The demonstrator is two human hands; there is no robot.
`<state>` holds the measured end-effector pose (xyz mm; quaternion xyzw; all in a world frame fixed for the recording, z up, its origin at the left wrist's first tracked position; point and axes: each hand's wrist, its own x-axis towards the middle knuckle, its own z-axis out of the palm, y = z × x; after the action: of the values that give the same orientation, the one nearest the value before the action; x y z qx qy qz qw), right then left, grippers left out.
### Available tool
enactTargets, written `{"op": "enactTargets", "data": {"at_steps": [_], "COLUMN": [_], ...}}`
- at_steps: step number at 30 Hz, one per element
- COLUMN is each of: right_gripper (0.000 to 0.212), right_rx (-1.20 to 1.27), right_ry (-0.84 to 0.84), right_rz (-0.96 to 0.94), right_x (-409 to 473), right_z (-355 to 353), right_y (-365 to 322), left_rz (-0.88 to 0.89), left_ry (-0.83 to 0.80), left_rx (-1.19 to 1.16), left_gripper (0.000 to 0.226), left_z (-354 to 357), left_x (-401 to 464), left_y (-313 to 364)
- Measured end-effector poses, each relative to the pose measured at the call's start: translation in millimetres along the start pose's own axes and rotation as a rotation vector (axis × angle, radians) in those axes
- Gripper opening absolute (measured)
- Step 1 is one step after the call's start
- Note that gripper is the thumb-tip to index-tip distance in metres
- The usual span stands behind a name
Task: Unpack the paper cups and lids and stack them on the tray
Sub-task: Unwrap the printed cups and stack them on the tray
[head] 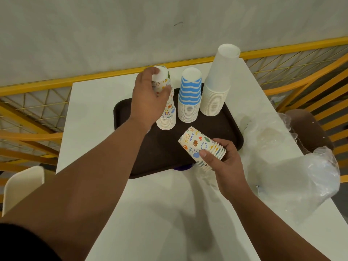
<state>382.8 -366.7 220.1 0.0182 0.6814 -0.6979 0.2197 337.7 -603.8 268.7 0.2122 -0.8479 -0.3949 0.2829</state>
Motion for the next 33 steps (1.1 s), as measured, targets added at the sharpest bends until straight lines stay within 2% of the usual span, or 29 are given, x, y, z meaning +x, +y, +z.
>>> {"op": "enactTargets", "data": {"at_steps": [4, 7, 10, 13, 14, 16, 18, 23, 26, 29, 31, 33], "right_gripper": [0.066, 0.071, 0.068, 0.063, 0.06, 0.054, 0.054, 0.055, 0.053, 0.053, 0.058, 0.062], "right_rx": [0.005, 0.041, 0.177, 0.227, 0.227, 0.243, 0.257, 0.201, 0.109, 0.119, 0.146, 0.14], "right_ry": [0.009, 0.016, -0.01, -0.046, -0.06, -0.099, -0.132, -0.161, -0.139, -0.103, -0.07, -0.057], "right_rz": [0.007, 0.027, 0.093, 0.13, 0.126, 0.104, 0.089, 0.029, -0.029, -0.044, -0.021, -0.006], "right_x": [0, -1, 0, 1, 0, -1, -2, -4, -5, -4, -2, 0], "right_z": [-3, -3, -5, -3, -1, 4, 9, 13, 14, 12, 9, 7], "right_y": [2, 2, -2, -5, -6, -6, -7, -6, -4, -4, -4, -3], "left_rz": [-0.079, -0.143, -0.137, -0.184, -0.264, -0.464, -0.586, -0.715, -0.723, -0.693, -0.476, -0.166], "left_ry": [-0.112, -0.194, -0.12, 0.038, 0.006, -0.204, -0.359, -0.267, -0.23, -0.102, -0.001, 0.081], "left_rx": [0.057, 0.131, 0.171, -0.038, -0.147, -0.42, -0.618, -0.711, -0.672, -0.633, -0.438, -0.178], "left_gripper": [0.041, 0.041, 0.039, 0.03, 0.027, 0.026, 0.029, 0.026, 0.025, 0.022, 0.023, 0.029], "left_z": [15, 15, 2, -8, -9, -9, -9, -11, -8, -10, -15, -23], "left_x": [-9, -16, -29, -61, -76, -104, -122, -133, -131, -111, -89, -63], "left_y": [-16, -19, -6, 13, 19, 29, 31, 25, 25, 22, 22, 27]}}
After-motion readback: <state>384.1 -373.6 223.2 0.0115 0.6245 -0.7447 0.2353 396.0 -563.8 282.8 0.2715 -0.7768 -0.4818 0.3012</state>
